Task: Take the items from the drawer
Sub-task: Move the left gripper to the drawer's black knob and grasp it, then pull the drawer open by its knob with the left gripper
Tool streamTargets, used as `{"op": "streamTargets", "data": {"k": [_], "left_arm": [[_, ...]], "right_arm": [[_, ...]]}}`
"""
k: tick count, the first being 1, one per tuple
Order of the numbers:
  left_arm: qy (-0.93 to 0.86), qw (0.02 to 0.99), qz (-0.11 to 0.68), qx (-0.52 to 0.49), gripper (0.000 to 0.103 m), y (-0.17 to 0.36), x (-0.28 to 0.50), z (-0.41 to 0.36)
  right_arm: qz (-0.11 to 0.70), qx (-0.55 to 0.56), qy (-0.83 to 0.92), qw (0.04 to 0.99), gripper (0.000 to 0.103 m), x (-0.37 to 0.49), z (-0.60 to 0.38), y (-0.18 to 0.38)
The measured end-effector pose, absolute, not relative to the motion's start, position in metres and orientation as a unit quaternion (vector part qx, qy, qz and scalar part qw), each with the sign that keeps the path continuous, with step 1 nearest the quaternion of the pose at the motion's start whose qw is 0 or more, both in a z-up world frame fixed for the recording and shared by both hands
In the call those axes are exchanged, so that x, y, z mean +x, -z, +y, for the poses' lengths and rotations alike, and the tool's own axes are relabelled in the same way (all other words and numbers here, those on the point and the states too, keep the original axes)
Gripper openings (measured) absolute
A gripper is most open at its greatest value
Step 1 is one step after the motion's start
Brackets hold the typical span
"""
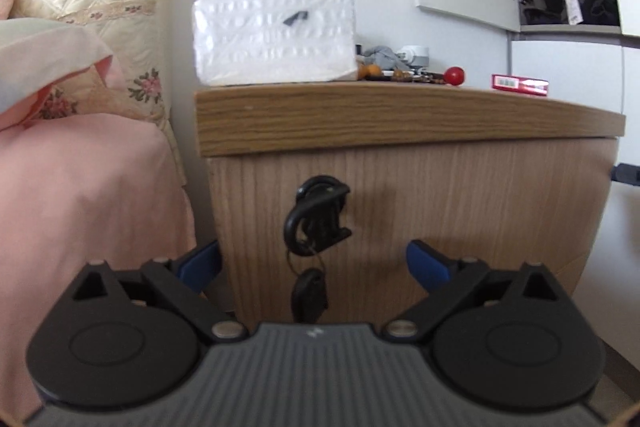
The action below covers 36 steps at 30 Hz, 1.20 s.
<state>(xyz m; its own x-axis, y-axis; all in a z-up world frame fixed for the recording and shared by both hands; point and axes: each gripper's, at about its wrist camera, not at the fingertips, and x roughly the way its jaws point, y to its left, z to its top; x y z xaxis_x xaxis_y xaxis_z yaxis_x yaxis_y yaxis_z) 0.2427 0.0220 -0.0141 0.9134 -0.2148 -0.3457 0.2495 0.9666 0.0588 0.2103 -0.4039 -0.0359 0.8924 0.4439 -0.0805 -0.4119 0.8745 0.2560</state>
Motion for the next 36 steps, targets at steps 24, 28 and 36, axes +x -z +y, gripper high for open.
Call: {"op": "streamTargets", "data": {"k": [24,28,36], "left_arm": [[0.134,0.975,0.162,0.073,0.103,0.015,0.247,0.016],[0.132,0.975,0.161,0.075,0.103,0.015,0.247,0.015],[0.13,0.976,0.159,0.076,0.103,0.016,0.246,0.014]], "right_arm": [[0.086,0.125,-0.224,0.963,0.077,0.223,-0.398,0.046],[0.084,0.132,-0.218,0.963,0.078,0.226,-0.395,0.047],[0.091,0.113,-0.229,0.963,0.078,0.225,-0.395,0.045]]}}
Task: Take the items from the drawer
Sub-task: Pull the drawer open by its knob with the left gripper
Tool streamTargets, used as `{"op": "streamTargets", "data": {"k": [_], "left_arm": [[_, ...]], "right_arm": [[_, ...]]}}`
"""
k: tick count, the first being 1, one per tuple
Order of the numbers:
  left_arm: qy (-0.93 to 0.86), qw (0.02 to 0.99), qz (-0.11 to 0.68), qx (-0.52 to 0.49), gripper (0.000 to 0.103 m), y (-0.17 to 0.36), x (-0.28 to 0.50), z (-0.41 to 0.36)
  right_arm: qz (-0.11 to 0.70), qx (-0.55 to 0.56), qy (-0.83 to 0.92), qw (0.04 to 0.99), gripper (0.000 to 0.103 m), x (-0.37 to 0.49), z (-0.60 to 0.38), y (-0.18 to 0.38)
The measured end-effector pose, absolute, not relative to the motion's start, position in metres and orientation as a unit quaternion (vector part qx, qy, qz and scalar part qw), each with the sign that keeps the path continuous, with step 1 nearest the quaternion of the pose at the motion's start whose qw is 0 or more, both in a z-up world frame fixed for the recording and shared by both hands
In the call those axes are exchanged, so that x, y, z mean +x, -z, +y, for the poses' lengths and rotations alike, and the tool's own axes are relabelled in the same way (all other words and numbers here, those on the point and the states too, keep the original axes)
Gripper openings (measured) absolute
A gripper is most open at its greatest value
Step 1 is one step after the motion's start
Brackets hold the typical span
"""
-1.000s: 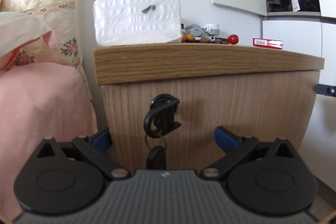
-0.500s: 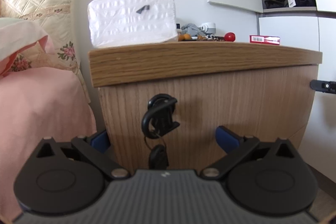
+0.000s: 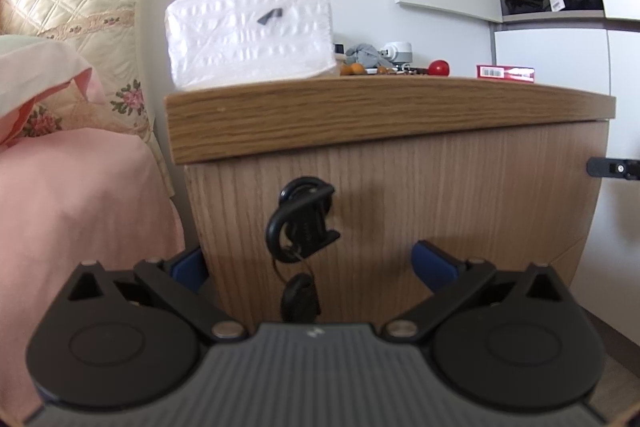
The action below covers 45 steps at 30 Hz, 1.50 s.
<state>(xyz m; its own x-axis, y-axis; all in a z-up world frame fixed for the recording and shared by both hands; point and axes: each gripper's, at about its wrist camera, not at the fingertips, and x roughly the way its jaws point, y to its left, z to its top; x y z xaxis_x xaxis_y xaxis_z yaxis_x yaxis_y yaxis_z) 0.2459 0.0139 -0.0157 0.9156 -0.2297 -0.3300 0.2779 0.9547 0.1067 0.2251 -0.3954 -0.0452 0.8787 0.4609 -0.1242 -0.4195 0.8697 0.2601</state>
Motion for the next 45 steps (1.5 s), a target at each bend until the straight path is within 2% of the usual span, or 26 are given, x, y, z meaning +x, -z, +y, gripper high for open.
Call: {"op": "streamTargets", "data": {"k": [45], "left_arm": [[0.137,0.976,0.16,0.062,0.101,0.009,0.169,0.021]], "right_arm": [[0.124,0.108,-0.304,0.938,0.079,0.159,-0.415,0.034]]}}
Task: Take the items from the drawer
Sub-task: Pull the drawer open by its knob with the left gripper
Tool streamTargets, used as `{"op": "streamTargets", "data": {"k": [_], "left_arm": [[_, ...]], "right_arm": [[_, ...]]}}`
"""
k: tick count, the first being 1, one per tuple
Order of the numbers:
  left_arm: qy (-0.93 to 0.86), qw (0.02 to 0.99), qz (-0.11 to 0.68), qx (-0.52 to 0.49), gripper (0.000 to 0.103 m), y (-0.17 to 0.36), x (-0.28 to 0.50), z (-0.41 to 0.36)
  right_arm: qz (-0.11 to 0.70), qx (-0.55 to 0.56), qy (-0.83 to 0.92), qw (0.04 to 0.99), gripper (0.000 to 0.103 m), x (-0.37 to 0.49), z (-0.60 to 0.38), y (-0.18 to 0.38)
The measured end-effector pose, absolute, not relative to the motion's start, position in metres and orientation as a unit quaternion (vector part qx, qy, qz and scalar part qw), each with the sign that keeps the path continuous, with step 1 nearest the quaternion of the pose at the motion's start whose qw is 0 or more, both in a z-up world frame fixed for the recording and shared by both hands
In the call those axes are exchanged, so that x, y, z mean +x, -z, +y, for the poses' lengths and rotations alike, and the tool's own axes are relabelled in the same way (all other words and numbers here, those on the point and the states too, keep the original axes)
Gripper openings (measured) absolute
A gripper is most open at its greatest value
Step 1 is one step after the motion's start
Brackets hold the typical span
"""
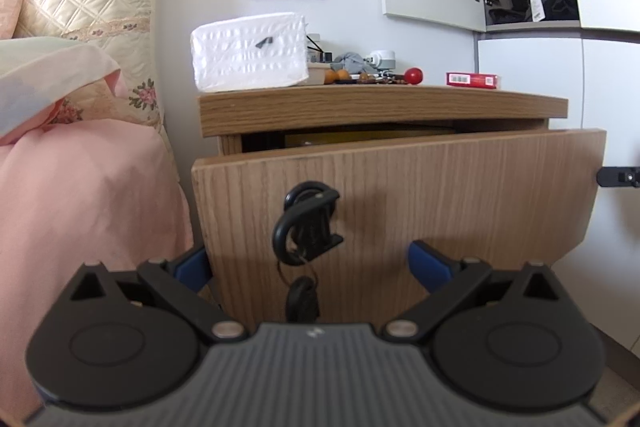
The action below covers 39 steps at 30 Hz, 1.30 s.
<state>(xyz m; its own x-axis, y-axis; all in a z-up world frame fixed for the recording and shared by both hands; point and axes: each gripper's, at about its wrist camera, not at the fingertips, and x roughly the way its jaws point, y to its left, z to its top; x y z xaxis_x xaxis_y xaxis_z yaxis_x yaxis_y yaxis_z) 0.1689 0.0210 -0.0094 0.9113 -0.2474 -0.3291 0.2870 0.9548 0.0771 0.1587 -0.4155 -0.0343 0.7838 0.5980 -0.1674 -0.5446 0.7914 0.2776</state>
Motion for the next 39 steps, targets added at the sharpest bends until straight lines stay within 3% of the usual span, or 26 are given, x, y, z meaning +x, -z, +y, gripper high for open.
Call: {"op": "streamTargets", "data": {"k": [39], "left_arm": [[0.13,0.973,0.179,0.063,0.103,0.004,0.058,0.019]], "right_arm": [[0.133,0.086,-0.384,0.91,0.079,0.061,-0.43,0.031]]}}
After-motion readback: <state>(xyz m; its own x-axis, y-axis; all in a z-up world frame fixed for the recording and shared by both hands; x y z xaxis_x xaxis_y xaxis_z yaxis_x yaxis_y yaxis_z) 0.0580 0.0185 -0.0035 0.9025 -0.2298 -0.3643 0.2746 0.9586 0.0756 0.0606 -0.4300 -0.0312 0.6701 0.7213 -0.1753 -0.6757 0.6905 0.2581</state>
